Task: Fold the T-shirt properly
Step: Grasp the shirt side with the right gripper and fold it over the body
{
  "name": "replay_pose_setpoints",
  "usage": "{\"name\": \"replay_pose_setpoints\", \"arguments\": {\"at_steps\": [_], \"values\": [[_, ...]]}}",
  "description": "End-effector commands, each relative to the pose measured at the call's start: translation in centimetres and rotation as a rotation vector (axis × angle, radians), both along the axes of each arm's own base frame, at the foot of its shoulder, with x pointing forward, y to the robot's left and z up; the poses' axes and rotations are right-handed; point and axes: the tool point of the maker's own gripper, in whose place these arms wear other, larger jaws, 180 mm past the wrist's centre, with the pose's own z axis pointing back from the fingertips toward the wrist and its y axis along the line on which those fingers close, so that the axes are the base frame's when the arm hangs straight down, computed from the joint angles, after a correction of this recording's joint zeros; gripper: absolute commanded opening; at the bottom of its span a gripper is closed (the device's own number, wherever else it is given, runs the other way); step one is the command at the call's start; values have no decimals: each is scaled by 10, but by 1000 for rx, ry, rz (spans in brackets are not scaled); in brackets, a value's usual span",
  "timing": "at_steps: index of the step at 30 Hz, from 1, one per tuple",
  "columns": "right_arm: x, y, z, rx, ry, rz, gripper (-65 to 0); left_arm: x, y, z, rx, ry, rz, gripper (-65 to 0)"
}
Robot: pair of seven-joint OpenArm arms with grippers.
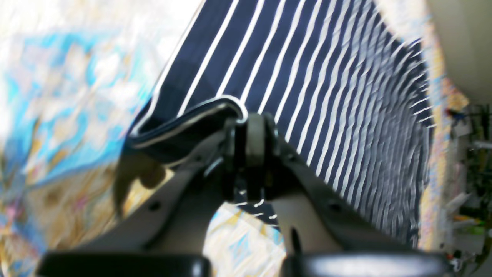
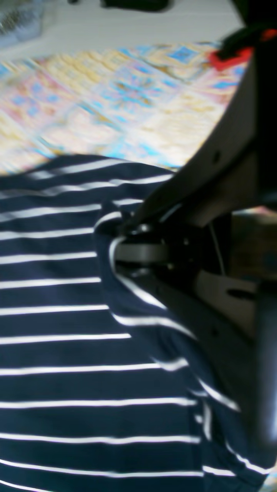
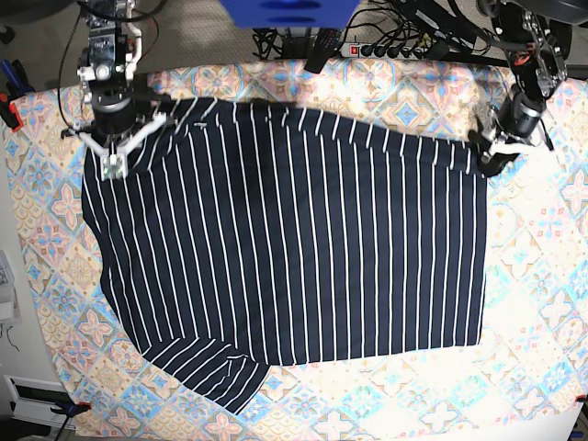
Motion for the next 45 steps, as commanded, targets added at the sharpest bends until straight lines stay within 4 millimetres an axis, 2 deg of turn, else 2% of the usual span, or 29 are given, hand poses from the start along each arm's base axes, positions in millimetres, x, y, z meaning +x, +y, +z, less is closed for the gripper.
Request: {"name": "replay_pose_setpoints", "arguments": {"at_steps": [1,4,7,13,19,23,31,36,40,45], "values": [[16,-4,16,-17,-56,-2,-650,9,5,13,14,-47,1,-650],[45,-6,30,-12,-87,-23,-650,28,4,24,22,-93,-4,-650],[73,3,34,4,-112,-4,-650,46,7,33,70,-118,-8,-650],[107,11,16,18,-82,13,-650,73,19,14,56,-91,35,-650],[144,20,17,22,-105,43,-650,91,25,-3,29,-61,63,-650],[163,16,11,25,-130,42,-650,103,26,-10,-1,-57,87,-650],[196,7,14,25,-165,28,-650,107,31,-11,4,-74,116,-650],[217,6,31,26,-221,30,-650,109,32,-8,6,-83,118,-650],[231,21,30,17,-206,74,-650,113,38,-4,19,-110,145,-650],[239,45,17,-4,-206,161,-650,114,38,-3,21,-118,150,-650]]}}
